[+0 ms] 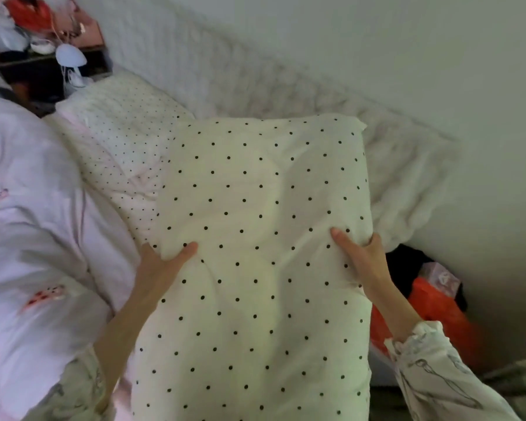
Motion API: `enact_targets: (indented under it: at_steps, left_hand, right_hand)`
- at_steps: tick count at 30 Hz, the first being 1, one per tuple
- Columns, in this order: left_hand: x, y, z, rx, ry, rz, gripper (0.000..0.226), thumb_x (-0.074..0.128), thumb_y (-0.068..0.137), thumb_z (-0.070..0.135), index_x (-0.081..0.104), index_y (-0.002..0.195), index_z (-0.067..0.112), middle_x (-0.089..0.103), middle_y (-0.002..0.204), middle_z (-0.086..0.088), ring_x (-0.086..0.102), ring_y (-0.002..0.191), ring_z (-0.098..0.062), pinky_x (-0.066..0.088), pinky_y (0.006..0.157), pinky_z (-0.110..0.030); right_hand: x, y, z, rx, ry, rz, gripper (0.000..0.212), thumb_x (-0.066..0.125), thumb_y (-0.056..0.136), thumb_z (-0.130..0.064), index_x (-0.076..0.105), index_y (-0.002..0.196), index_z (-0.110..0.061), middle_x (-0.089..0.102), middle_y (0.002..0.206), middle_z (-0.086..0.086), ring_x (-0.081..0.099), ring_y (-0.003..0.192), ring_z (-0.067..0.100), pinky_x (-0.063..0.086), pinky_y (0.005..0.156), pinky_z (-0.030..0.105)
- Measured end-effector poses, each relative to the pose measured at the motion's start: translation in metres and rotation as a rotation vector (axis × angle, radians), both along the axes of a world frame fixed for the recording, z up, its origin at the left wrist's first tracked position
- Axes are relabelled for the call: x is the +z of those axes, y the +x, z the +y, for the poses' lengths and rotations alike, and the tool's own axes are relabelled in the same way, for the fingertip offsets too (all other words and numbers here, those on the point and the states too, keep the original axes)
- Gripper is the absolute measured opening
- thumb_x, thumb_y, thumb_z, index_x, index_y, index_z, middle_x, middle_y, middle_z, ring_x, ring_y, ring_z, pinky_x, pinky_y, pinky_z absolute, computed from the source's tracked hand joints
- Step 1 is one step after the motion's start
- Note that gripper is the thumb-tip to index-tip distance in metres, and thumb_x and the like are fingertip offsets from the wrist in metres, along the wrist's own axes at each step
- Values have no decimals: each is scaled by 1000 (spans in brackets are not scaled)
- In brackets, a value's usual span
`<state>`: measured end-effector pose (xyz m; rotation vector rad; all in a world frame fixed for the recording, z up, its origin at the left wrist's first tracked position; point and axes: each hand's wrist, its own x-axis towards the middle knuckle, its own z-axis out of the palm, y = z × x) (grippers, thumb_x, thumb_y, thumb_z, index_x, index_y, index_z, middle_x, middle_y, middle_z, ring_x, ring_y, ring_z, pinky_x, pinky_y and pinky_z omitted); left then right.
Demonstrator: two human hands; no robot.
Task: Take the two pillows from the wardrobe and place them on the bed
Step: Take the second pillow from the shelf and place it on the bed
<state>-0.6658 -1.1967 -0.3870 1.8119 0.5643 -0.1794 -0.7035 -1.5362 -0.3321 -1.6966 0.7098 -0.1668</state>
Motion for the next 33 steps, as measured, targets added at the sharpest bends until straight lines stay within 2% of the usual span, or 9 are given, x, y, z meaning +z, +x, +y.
enact_targets:
  at_steps: [6,8,12,17,21,24,26,29,33]
  left_hand:
    - [-17,44,-18,157,-94,8,78,79,62,48,37,121,22,57,110,3,57,105,-25,48,89,-42]
    - [-24,54,-25,211,-130,49,82,81,61,48,37,123,18,57,117,-1,58,106,-25,50,89,-44]
    - [-44,84,-41,312,-173,112,99,81,49,58,40,128,13,59,122,-5,60,107,-27,50,90,-47]
    - [-78,127,-73,498,-146,147,83,82,59,47,39,121,12,57,119,-3,59,102,-22,51,87,-43]
    - [-107,171,-81,538,-172,184,94,82,54,53,39,128,15,58,123,-4,59,107,-26,50,91,-49]
    - [-130,206,-78,586,-154,170,92,82,55,51,39,128,15,59,121,-1,61,104,-22,52,84,-40]
    - [-143,229,-69,587,-126,172,88,81,58,51,41,127,13,60,120,-2,61,102,-22,52,80,-38]
    - [-174,265,-53,526,-100,233,85,76,66,51,37,128,8,56,124,-6,58,108,-25,50,89,-41]
    - [-220,276,-57,271,77,410,90,68,78,44,16,144,11,32,145,-15,37,130,-31,38,98,-37]
  right_hand:
    - [-7,110,-14,188,-64,60,85,82,58,-50,43,124,-13,61,113,0,63,96,19,55,73,35]
    - [-16,147,-17,247,-70,91,88,82,58,-50,41,127,-14,60,114,0,62,97,20,54,78,38]
    - [-41,224,-25,381,-65,120,84,82,58,-48,41,124,-15,59,108,-4,60,90,14,50,73,34]
    - [-76,324,-31,566,-65,181,77,81,60,-48,44,120,-16,60,116,1,62,99,20,53,82,40]
    - [-106,391,-28,676,-34,177,66,81,64,-42,48,117,-20,63,114,-2,64,97,14,53,79,33]
    - [-130,441,-18,713,-62,181,73,81,62,-46,49,122,-19,62,118,-2,62,105,19,51,89,38]
    - [-144,466,-9,736,-74,167,73,79,63,-50,50,124,-22,63,118,-3,62,103,17,50,91,39]
    - [-176,504,6,763,-80,157,65,74,70,-47,51,126,-22,63,119,-2,61,100,14,51,89,36]
    - [-237,518,14,925,-213,212,67,63,84,-39,35,142,-18,45,143,3,45,129,21,36,108,40]
